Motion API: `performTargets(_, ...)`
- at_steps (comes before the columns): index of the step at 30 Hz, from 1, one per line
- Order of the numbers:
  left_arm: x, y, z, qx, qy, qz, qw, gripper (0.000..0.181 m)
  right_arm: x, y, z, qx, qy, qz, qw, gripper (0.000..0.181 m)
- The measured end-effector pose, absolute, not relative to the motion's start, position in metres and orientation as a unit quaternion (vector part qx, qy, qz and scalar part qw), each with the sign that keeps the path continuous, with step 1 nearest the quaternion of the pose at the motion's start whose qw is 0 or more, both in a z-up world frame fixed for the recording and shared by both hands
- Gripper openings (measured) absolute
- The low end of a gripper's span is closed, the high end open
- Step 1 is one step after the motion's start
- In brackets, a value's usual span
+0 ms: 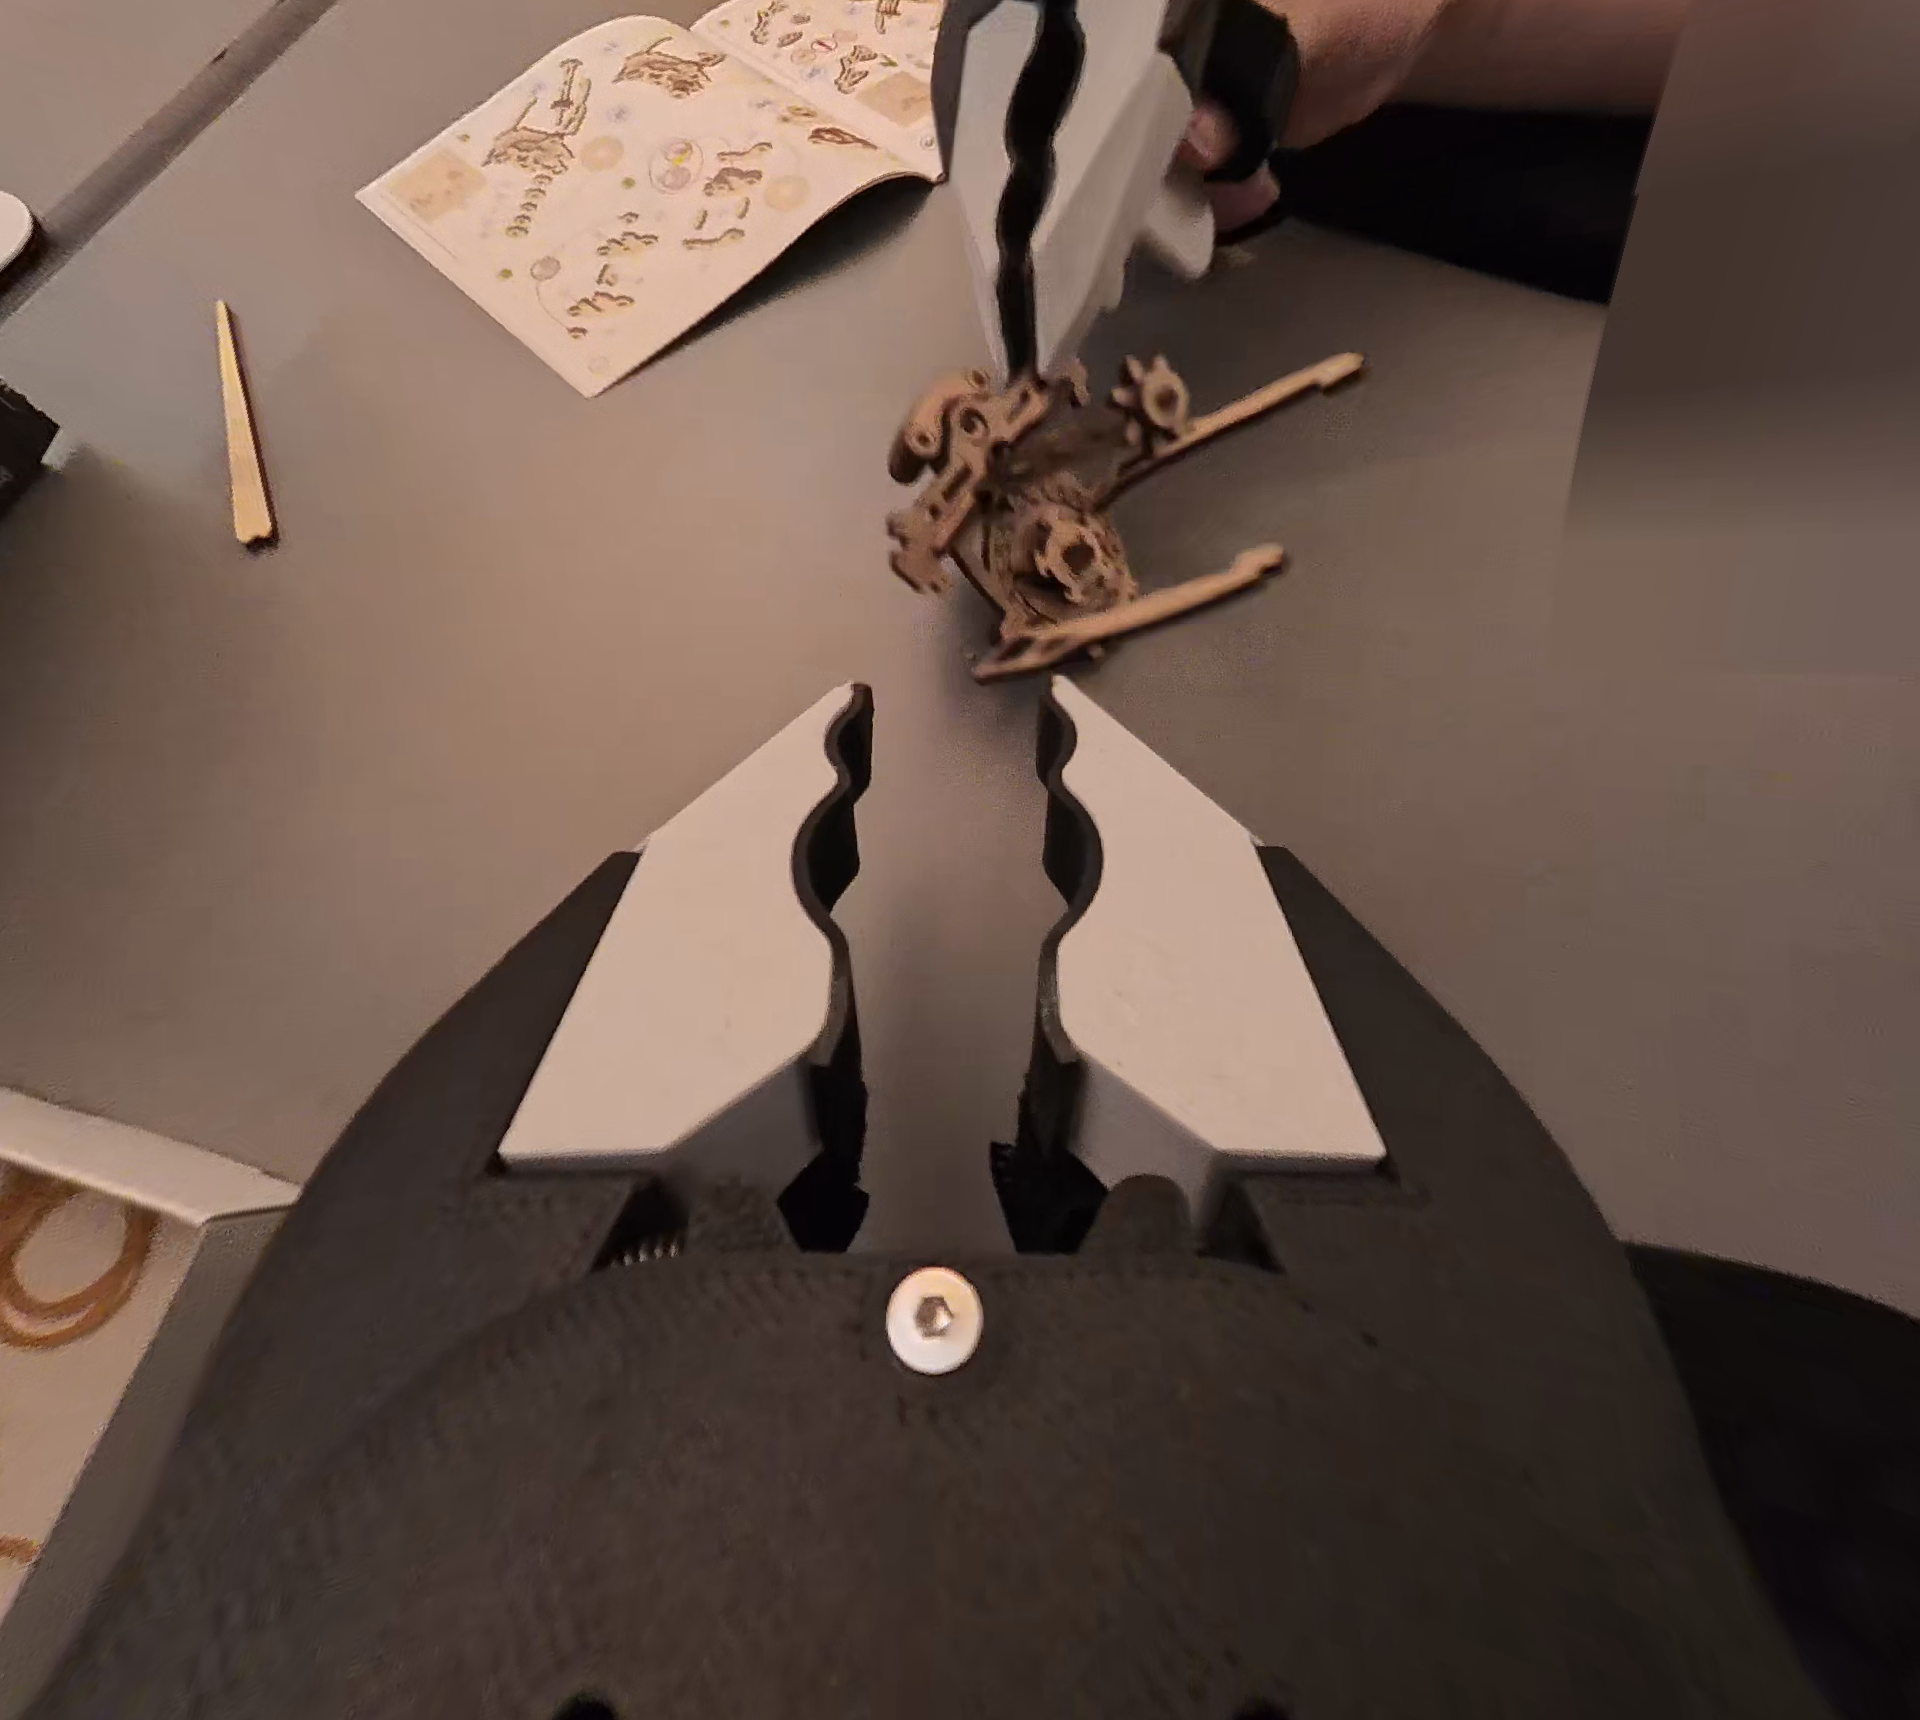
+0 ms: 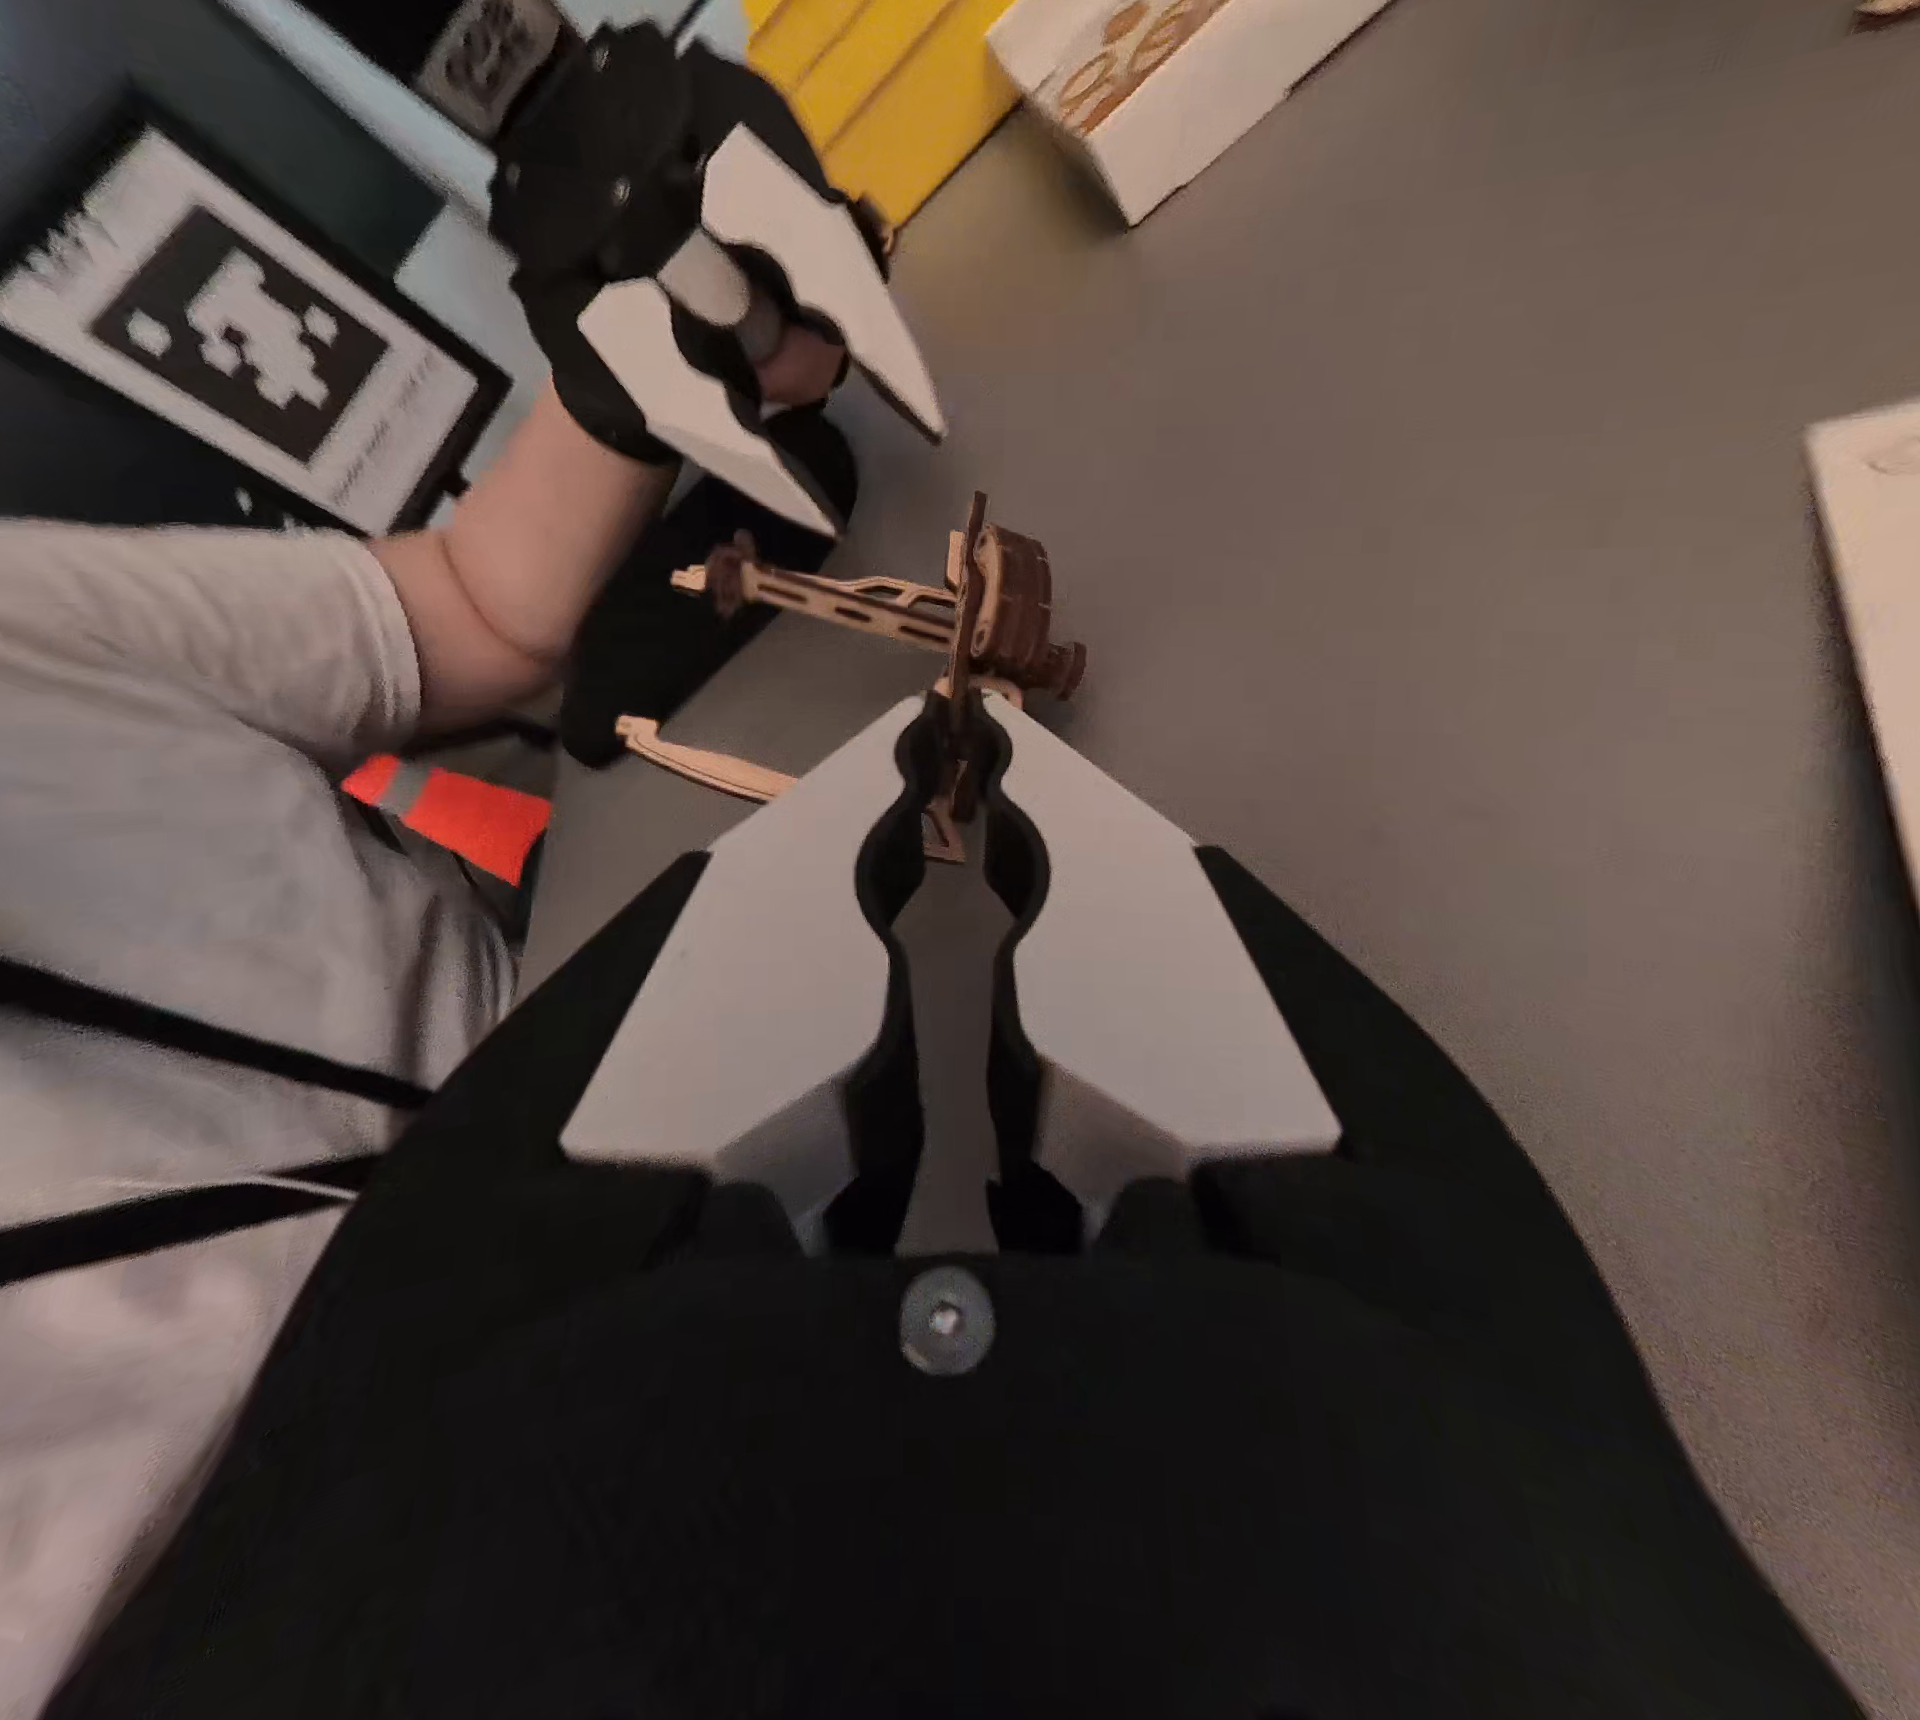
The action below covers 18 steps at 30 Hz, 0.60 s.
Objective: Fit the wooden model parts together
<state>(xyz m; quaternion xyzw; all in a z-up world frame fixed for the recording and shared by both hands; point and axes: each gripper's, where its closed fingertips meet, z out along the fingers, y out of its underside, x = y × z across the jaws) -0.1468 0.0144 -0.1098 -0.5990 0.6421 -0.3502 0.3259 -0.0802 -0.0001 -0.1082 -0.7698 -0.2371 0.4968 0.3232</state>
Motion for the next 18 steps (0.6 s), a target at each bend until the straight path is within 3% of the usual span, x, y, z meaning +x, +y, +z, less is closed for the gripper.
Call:
performTargets(4, -0.152, 0.011, -0.116, -0.585, 0.676, -0.306, 0.325, 0.030, -0.067, 0.006, -0.120, -0.792, -0.228, 0.468, 0.319, 0.005)
performTargets(7, -0.148, 0.006, -0.127, -0.581, 0.700, -0.257, 0.326, 0.032, -0.069, 0.008, -0.116, -0.787, -0.251, 0.444, 0.347, 0.033)
performTargets(8, -0.147, 0.003, -0.133, -0.582, 0.707, -0.247, 0.318, 0.035, -0.070, 0.007, -0.115, -0.785, -0.258, 0.439, 0.352, 0.034)
performTargets(14, -0.130, -0.006, -0.142, -0.616, 0.683, -0.249, 0.304, 0.062, -0.067, 0.010, -0.128, -0.799, -0.305, 0.361, 0.371, 0.031)
performTargets(18, -0.122, 0.002, -0.144, -0.641, 0.655, -0.246, 0.316, 0.060, -0.069, 0.014, -0.130, -0.804, -0.316, 0.323, 0.387, 0.013)
